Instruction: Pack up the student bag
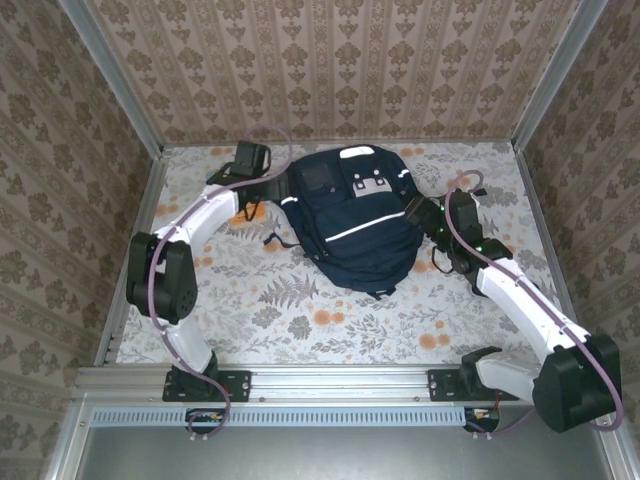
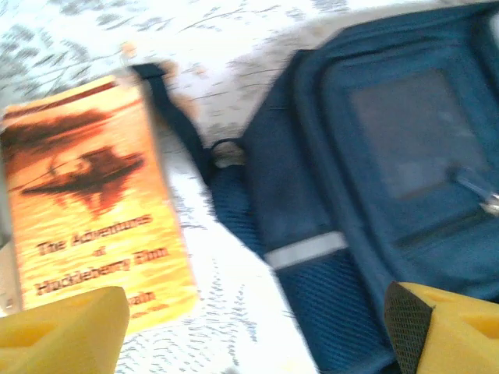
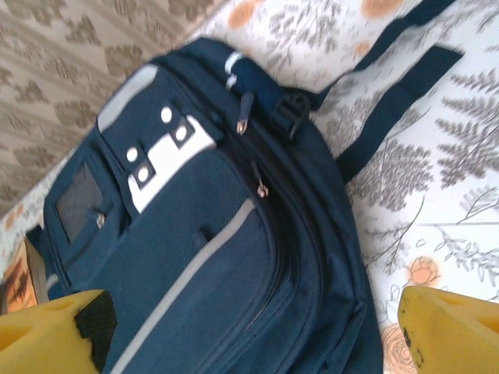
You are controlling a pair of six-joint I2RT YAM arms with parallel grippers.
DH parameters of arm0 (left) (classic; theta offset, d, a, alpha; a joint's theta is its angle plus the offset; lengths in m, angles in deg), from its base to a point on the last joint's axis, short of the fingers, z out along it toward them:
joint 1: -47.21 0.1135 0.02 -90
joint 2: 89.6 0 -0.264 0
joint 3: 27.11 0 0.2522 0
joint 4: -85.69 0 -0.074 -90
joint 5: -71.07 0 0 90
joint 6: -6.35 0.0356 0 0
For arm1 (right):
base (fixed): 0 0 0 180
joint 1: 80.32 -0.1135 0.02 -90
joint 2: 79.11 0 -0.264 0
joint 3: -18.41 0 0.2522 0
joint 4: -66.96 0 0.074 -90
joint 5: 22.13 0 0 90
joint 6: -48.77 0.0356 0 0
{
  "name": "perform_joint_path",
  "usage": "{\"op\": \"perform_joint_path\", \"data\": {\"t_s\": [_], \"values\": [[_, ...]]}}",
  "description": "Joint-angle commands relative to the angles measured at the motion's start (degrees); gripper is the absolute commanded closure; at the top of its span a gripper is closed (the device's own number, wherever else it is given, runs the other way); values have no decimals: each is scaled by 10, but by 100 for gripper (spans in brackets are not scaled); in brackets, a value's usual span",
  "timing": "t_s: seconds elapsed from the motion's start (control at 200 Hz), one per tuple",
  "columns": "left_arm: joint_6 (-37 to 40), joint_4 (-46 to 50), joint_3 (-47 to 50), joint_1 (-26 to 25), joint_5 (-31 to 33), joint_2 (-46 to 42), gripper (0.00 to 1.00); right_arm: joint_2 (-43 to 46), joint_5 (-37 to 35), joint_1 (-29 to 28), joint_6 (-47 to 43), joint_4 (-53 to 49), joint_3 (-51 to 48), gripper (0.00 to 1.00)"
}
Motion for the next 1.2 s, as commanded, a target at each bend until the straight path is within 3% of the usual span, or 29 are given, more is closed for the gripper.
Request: {"op": "perform_joint_path", "data": {"t_s": [0.0,0.15,0.31,0.495,0.85,1.055,1.195], "values": [[-30,61,-50,33,-32,55,16,-13,45,-12,-14,7,31,5],[-10,105,-107,48,-36,118,16,-15,49,-27,-19,17,28,5],[34,108,-120,54,-26,143,3,-9,54,-32,-21,11,26,4],[43,116,-124,62,-76,173,2,-14,61,-34,-13,9,24,4],[0,119,-81,68,-114,186,26,-25,72,-39,-1,11,31,5],[-53,96,39,64,-172,120,27,-35,78,-41,5,13,43,5],[-88,80,142,43,-172,46,27,-62,88,-49,8,22,64,5]]}}
